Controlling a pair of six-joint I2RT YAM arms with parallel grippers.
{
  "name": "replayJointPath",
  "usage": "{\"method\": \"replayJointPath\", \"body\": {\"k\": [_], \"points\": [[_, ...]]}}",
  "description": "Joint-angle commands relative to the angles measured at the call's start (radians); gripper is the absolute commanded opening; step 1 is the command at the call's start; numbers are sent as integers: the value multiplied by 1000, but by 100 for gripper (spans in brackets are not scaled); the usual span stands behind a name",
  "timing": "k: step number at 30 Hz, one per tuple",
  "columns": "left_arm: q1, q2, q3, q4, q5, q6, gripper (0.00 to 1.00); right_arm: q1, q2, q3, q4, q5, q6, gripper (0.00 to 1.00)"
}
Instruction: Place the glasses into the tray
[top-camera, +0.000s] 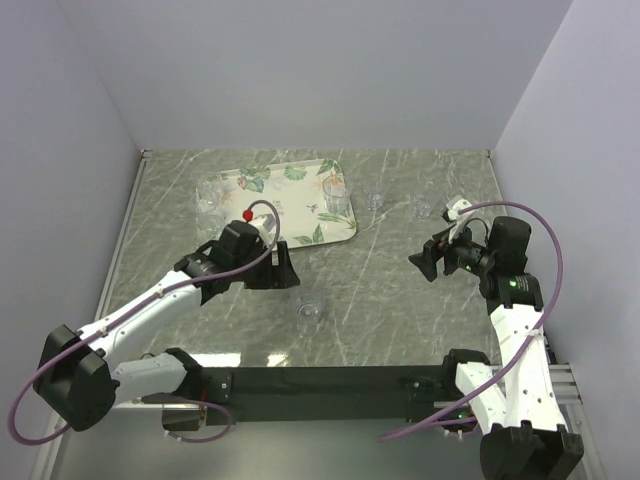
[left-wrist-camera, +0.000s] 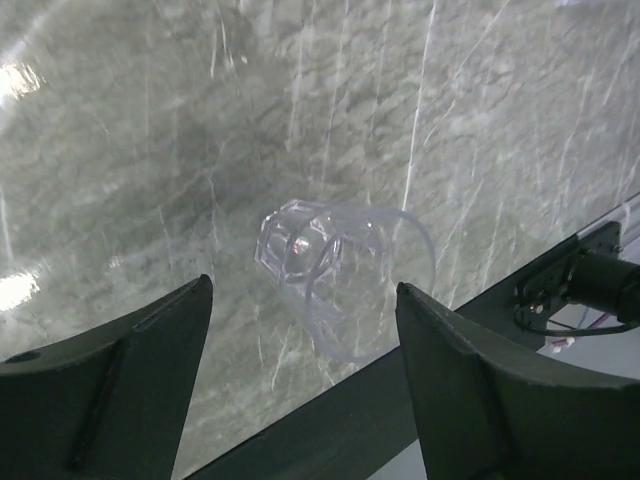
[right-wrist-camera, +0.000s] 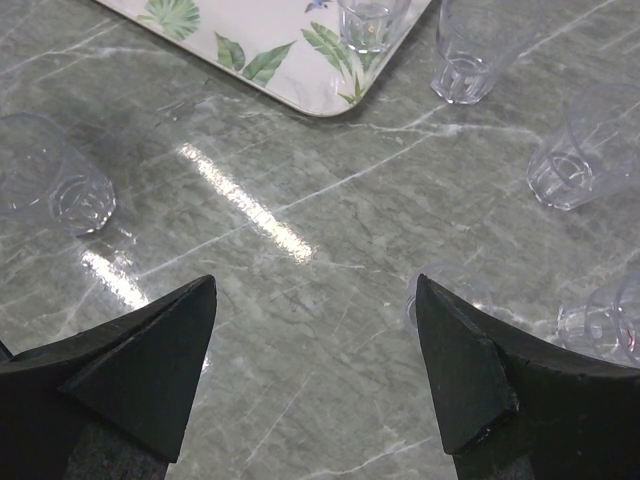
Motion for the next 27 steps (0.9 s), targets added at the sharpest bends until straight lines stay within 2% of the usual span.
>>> {"method": "replayJointPath", "body": {"k": [1, 16, 25, 26, 27], "points": [[-50, 12, 12, -22, -65, -38, 78, -7, -9, 3, 15, -14, -9, 87], [-211, 162, 92, -108, -240, -89, 52, -9, -6, 3, 15, -10, -9, 87], [-266, 234, 147, -141, -322, -101, 20, -12, -9, 3, 14, -8, -11, 87], [-268, 240, 152, -149, -329, -100, 12, -10, -9, 3, 15, -8, -11, 87], [-273, 243, 161, -154, -341, -100, 9, -10, -10, 3, 15, -8, -11, 87]]}}
